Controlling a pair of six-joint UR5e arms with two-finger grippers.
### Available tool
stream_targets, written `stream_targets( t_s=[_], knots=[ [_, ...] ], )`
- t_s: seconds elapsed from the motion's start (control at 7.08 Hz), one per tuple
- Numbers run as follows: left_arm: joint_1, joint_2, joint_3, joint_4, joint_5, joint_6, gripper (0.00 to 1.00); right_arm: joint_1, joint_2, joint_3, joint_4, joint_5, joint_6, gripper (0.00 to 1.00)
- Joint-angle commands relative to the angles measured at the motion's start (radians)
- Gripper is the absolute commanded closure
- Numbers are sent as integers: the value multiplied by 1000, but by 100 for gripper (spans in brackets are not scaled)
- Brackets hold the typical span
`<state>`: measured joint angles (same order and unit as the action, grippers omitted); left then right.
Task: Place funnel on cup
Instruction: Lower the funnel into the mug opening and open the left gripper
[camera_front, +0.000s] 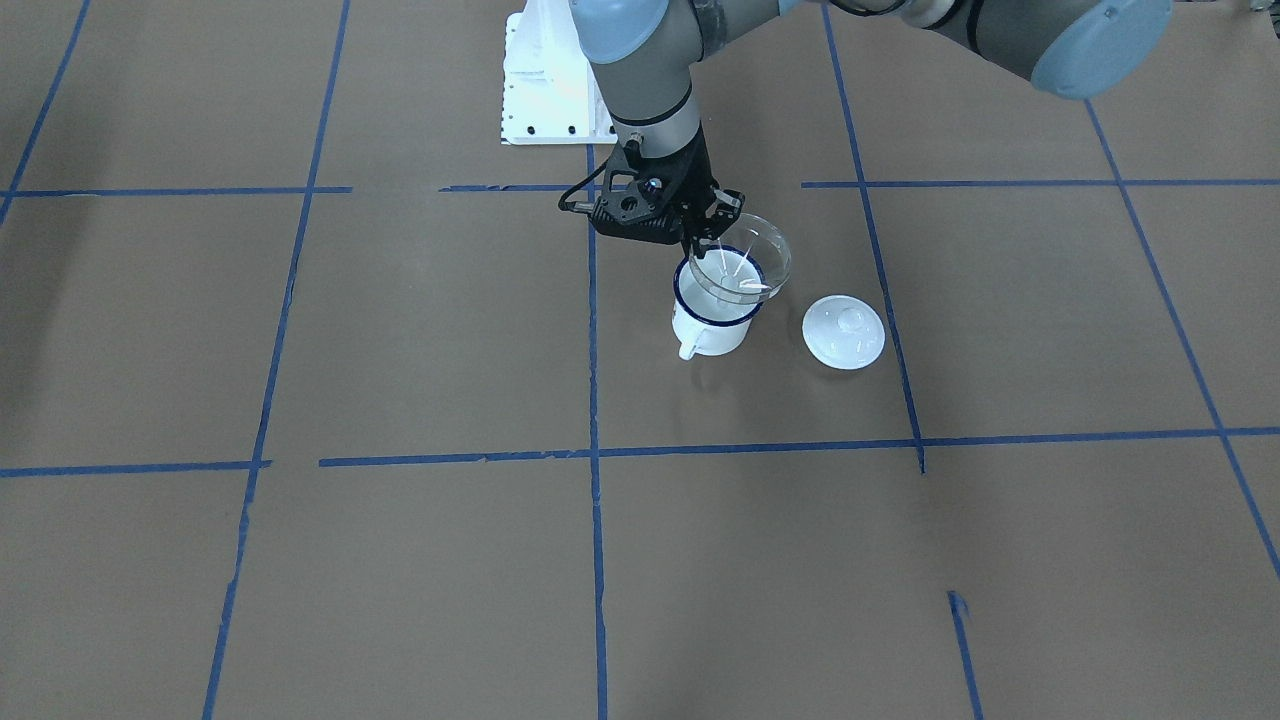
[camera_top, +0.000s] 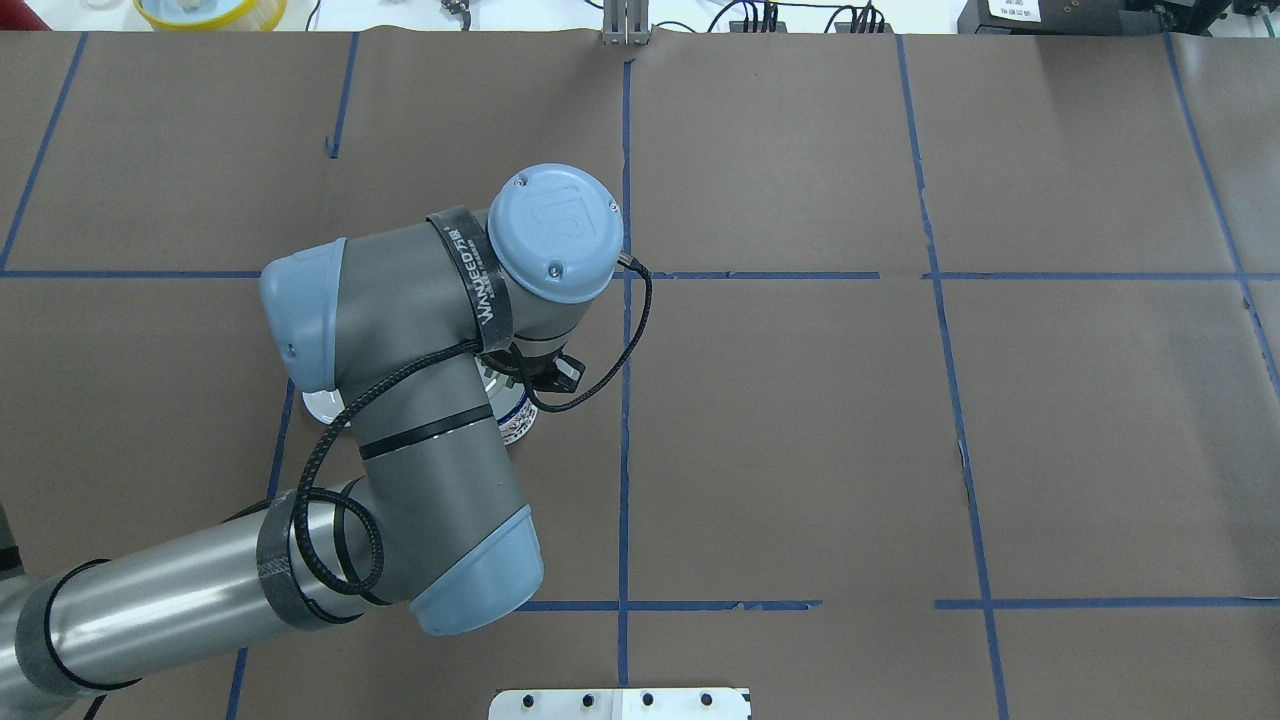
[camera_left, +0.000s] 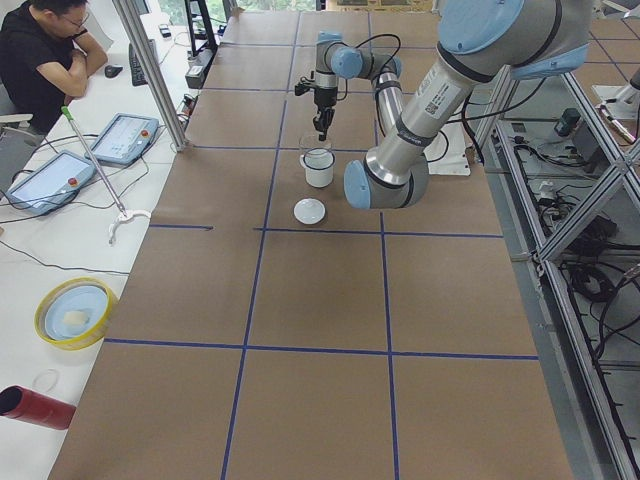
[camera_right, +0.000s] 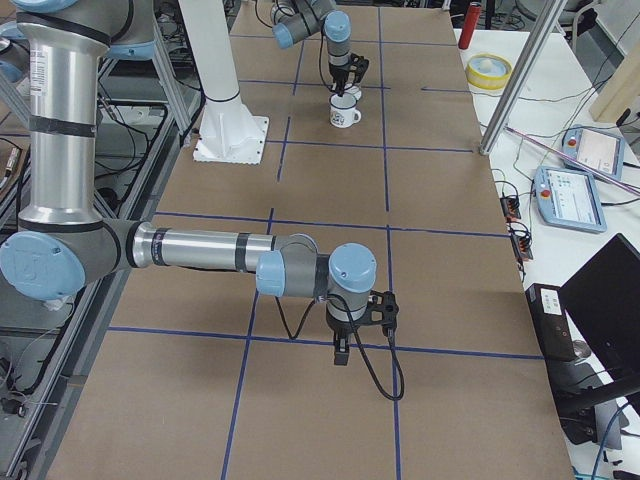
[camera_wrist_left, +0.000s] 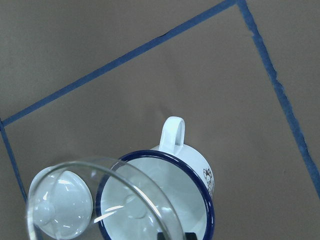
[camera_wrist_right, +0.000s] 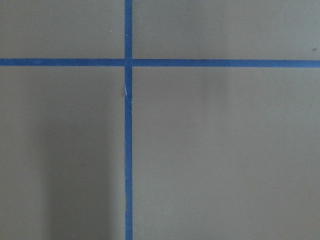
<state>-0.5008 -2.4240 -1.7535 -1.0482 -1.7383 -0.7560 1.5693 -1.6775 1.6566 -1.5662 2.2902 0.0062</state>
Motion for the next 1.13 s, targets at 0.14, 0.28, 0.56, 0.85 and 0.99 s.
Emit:
stream_targets(
  t_s=[0.14,0.28,0.56,0.85,0.99],
  knots=[
    [7,40,-12,-58,8,-13,0,0,-1,0,0,0,0,0],
    [5,40,-24,-58,8,-13,0,0,-1,-1,0,0,0,0],
    [-36,45,-168,-55,0,-13,0,0,-1,0,0,0,0,0],
    [-129,68,-264,-137,-22,-14,0,0,-1,-1,0,0,0,0],
    [-244,127,-258,-223,-181,-13,0,0,-1,-1,0,0,0,0]
  ],
)
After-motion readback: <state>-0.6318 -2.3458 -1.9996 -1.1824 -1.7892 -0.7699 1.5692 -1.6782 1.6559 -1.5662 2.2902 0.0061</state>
